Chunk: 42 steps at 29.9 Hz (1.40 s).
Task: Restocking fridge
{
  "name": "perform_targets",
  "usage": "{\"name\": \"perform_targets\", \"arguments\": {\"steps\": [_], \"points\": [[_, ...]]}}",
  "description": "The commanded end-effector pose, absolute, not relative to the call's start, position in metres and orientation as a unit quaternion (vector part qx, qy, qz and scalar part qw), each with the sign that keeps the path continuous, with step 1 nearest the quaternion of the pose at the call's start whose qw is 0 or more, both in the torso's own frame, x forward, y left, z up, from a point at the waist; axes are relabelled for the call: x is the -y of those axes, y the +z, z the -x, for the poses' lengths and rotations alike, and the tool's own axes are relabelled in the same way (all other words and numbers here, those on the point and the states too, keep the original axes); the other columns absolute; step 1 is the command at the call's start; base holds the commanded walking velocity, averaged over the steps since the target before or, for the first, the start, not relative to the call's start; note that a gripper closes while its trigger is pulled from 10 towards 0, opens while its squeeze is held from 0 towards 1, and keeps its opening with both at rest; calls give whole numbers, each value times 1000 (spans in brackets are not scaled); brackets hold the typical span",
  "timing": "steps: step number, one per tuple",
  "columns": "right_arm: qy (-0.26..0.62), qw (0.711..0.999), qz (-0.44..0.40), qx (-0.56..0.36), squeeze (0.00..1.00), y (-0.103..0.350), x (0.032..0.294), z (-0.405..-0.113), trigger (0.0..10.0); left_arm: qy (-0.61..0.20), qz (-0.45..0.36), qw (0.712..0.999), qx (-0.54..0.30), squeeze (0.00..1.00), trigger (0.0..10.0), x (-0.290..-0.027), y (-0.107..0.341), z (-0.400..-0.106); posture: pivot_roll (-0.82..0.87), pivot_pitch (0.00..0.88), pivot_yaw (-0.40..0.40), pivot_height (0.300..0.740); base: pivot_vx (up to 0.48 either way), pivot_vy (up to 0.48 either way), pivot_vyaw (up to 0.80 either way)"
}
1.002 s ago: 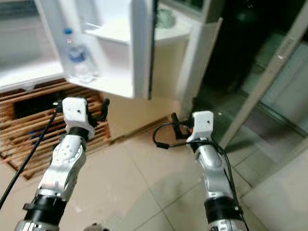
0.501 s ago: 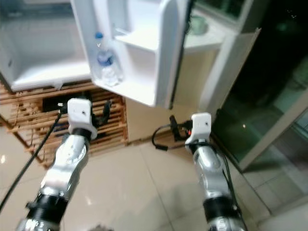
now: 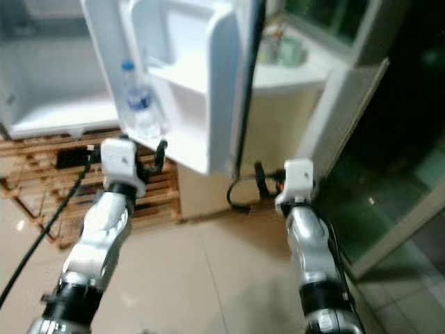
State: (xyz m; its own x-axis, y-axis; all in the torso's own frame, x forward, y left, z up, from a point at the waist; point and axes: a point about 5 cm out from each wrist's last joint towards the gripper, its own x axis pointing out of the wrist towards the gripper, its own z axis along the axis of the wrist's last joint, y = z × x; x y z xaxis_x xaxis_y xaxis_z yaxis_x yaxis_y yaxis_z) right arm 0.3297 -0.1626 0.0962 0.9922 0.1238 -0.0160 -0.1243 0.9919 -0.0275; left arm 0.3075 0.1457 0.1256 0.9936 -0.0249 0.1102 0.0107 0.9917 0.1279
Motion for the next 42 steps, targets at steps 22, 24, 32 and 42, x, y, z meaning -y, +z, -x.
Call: {"name": "perform_targets", "arguments": {"steps": [22,24,32,42], "points": [[-4,996,-23,-88,0,157,141,-405,10000,-175,-158,947,-218,0,10000,-144,44,-282,22,0,-91,740,0,0,0],[28,995,-14,-98,0,155,124,-404,10000,-189,-186,936,-234,0,10000,-145,38,-283,17,0,-88,740,0,0,0],[56,991,-52,-114,0,158,100,-405,10000,-199,-211,926,-241,0,10000,-149,42,-289,35,0,-89,740,0,0,0],[185,951,-229,-99,0,187,38,-402,10000,-200,-206,927,-240,0,10000,-149,39,-284,47,0,-103,740,0,0,0]]}}
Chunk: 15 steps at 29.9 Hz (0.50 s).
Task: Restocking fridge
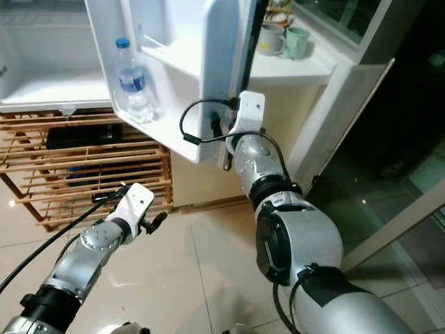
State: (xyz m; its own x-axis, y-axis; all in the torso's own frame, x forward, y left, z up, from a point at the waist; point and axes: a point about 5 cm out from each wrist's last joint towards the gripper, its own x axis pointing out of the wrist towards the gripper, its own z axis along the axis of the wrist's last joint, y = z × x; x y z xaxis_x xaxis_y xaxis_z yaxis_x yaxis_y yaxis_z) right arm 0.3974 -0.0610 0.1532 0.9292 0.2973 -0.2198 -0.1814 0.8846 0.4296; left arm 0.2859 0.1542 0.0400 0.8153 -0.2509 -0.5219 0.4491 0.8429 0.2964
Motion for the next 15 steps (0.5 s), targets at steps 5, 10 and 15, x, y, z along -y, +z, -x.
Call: {"name": "perform_targets", "arguments": {"steps": [5,10,15], "points": [[392,872,-281,-80,0,206,-4,-386,10000,-221,-207,918,-258,0,10000,-147,31,-274,43,0,-100,740,0,0,0],[547,790,-266,-74,0,191,22,-343,10000,-285,-179,891,-306,0,10000,-141,15,-248,7,0,-87,740,0,0,0],[553,781,-275,-93,0,177,67,-304,10000,-319,-155,879,-319,0,10000,-134,9,-233,-30,0,-79,740,0,0,0]]}}
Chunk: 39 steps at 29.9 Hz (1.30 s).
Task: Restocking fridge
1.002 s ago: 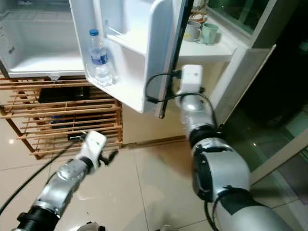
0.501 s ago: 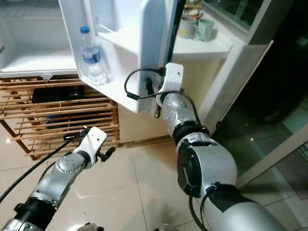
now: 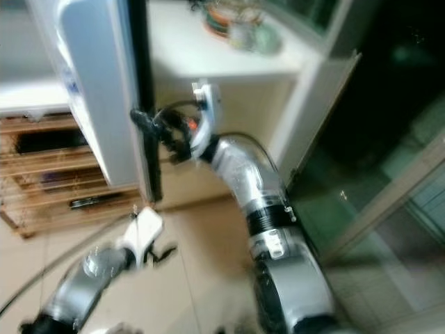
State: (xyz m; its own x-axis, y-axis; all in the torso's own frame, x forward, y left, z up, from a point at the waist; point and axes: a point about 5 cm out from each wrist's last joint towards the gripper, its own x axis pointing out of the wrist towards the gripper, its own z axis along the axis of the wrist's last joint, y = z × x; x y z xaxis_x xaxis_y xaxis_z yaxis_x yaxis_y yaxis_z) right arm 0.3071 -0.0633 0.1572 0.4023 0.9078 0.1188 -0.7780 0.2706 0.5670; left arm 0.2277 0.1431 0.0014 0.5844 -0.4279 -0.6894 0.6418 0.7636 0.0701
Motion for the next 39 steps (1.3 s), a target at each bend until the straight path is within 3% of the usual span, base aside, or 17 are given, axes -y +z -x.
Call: {"name": "perform_targets", "arguments": {"steps": [1,3,7,11,13,14,15,16,21,24,29,33,39], "points": [[550,782,-276,-101,0,172,77,-294,10000,-322,-154,878,-319,0,10000,-132,9,-232,-44,0,-76,740,0,0,0],[539,787,-275,-121,0,160,91,-280,10000,-328,-144,880,-311,0,10000,-126,11,-236,-61,0,-73,740,0,0,0],[483,824,-248,-160,0,139,109,-270,10000,-333,-93,900,-265,0,10000,-107,27,-250,-79,0,-69,740,0,0,0],[267,946,-104,-152,0,114,140,-308,10000,-272,11,952,-139,0,10000,-97,75,-282,-97,0,-60,740,0,0,0],[231,958,-78,-152,0,111,146,-311,10000,-257,16,959,-123,0,10000,-98,81,-287,-98,0,-59,740,0,0,0],[151,978,-68,-126,0,114,164,-318,10000,-211,18,975,-67,0,10000,-103,100,-300,-98,0,-51,740,0,0,0],[151,978,-68,-126,0,114,164,-318,10000,-211,18,975,-67,0,10000,-103,100,-300,-98,0,-51,740,0,0,0],[87,989,-51,-106,0,113,179,-320,10000,-160,10,987,-15,0,10000,-111,118,-310,-90,0,-46,740,0,0,0],[31,995,-44,-84,0,107,188,-320,10000,-107,6,994,31,0,10000,-128,135,-316,-76,0,-39,740,0,0,0],[18,998,-12,-66,0,97,182,-321,10000,-60,-9,996,67,4,10000,-155,147,-317,-36,0,-41,740,381,0,0],[27,996,-14,-79,0,80,167,-321,10000,-23,-39,998,37,0,10000,-166,134,-318,15,0,-90,740,445,0,0],[85,994,4,-70,0,79,144,-318,10000,-48,-52,997,41,0,10000,-163,140,-319,40,0,-122,740,446,0,0],[78,993,-3,-94,0,55,141,-309,10000,-46,-51,998,15,0,10000,-164,132,-325,78,0,-102,740,449,0,0]]}}
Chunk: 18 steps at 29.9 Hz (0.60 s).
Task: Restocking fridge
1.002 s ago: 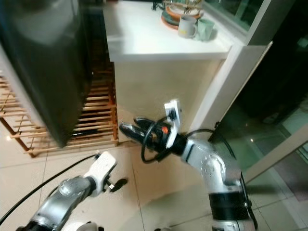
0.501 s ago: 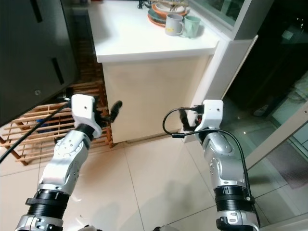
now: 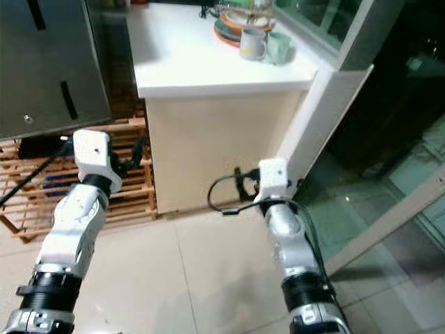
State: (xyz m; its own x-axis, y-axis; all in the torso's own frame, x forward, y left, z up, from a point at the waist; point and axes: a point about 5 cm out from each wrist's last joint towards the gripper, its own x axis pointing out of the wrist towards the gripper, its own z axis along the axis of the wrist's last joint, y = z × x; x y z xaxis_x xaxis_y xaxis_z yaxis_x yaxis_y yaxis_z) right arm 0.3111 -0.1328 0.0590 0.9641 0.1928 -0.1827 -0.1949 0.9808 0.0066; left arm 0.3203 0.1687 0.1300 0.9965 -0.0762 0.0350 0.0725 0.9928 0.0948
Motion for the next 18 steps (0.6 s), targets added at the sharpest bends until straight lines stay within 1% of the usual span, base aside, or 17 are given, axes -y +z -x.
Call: {"name": "perform_targets", "arguments": {"steps": [1,2,4,6,9,11,12,18], "points": [[69,993,-10,-98,0,52,141,-309,10000,-59,-53,997,16,0,10000,-160,135,-328,90,0,-87,740,450,0,0],[69,993,-10,-98,0,52,141,-309,10000,-59,-53,997,16,0,10000,-160,135,-328,90,0,-87,740,450,0,0],[63,993,-13,-96,0,53,142,-313,10000,-72,-62,995,17,0,10000,-157,141,-333,85,0,-50,740,450,0,0],[53,995,-12,-89,0,57,144,-317,10000,-74,-56,995,20,0,10000,-157,144,-336,77,0,-40,740,364,304,0],[23,997,-19,-72,0,64,152,-325,10000,-73,-50,996,17,0,10000,-160,146,-341,67,0,-23,740,0,477,0],[1,997,-9,-72,0,65,160,-329,10000,-69,-51,996,15,0,10000,-160,147,-346,62,0,-21,740,0,480,0],[-19,997,-15,-75,0,67,169,-332,10000,-62,-39,997,19,0,10000,-159,150,-351,50,0,-23,740,0,472,0],[-18,998,-10,-66,0,73,174,-337,10000,-64,-56,996,23,0,10000,-155,153,-359,24,0,-34,740,0,473,0]]}}
